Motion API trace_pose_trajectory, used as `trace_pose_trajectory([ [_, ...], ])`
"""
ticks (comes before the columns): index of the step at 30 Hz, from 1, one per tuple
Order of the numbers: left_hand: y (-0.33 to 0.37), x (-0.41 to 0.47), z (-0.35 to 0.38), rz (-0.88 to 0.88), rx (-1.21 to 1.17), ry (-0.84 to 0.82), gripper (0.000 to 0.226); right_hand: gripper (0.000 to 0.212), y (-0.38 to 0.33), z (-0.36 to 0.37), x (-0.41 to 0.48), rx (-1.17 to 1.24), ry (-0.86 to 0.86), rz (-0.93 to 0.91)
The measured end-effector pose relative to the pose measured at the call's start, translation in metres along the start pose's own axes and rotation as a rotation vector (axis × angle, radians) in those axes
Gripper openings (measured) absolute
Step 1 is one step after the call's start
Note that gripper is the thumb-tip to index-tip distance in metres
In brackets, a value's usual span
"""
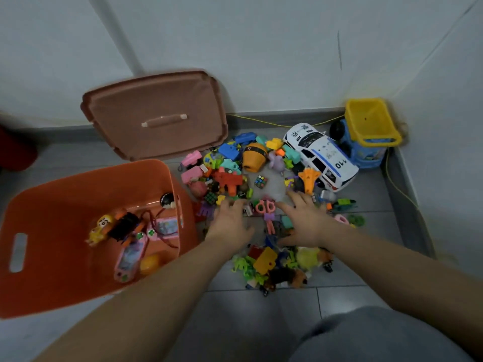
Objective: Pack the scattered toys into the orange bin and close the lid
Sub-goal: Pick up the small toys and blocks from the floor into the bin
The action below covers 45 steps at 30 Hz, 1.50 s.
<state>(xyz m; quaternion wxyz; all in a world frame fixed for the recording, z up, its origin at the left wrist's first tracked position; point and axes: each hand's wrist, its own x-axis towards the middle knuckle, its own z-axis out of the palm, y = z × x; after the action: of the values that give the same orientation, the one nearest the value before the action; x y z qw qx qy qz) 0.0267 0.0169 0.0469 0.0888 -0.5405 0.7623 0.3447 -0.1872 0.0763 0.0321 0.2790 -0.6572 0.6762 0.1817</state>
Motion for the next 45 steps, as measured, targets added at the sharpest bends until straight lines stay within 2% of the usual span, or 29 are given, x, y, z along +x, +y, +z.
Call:
trace_pose_trajectory([
  [6,0.001,-0.013,0.068,0.022,0.041,-0.023,0.081,0.120,0.022,0.033,-0.012,-0.093,0.009,-0.081],
  [12,0.001,-0.016,0.115,0.172,0.376,-0.219,0.133,0.134,0.034,0.066,-0.021,-0.227,-0.018,-0.147],
  [15,0.002,-0.019,0.133,0.231,0.507,-0.244,0.140,0.138,0.037,0.082,-0.020,-0.268,-0.059,-0.169],
  [18,0.000,-0.019,0.146,0.208,0.592,-0.241,0.141,0.139,0.038,0.095,-0.014,-0.271,-0.088,-0.161],
  [22,-0.005,-0.014,0.150,0.144,0.595,-0.179,0.122,0.123,0.034,0.102,-0.003,-0.266,-0.004,-0.187],
  [28,-0.003,-0.001,0.138,0.031,0.414,-0.068,0.093,0.084,0.029,0.095,0.009,-0.168,0.092,-0.223],
  [31,-0.003,0.003,0.128,-0.059,0.274,-0.088,0.071,0.079,0.024,0.095,0.013,-0.036,0.138,-0.162],
  [35,-0.015,0.009,0.117,-0.145,0.039,-0.085,0.060,0.066,0.017,0.085,0.020,0.028,0.114,-0.053],
  [39,-0.019,0.009,0.102,-0.191,-0.197,0.007,0.049,0.063,0.019,0.075,0.025,0.056,0.117,-0.027],
  [45,-0.005,0.008,0.069,-0.080,-0.330,0.093,0.048,0.043,0.017,0.051,0.014,0.263,0.269,-0.038],
])
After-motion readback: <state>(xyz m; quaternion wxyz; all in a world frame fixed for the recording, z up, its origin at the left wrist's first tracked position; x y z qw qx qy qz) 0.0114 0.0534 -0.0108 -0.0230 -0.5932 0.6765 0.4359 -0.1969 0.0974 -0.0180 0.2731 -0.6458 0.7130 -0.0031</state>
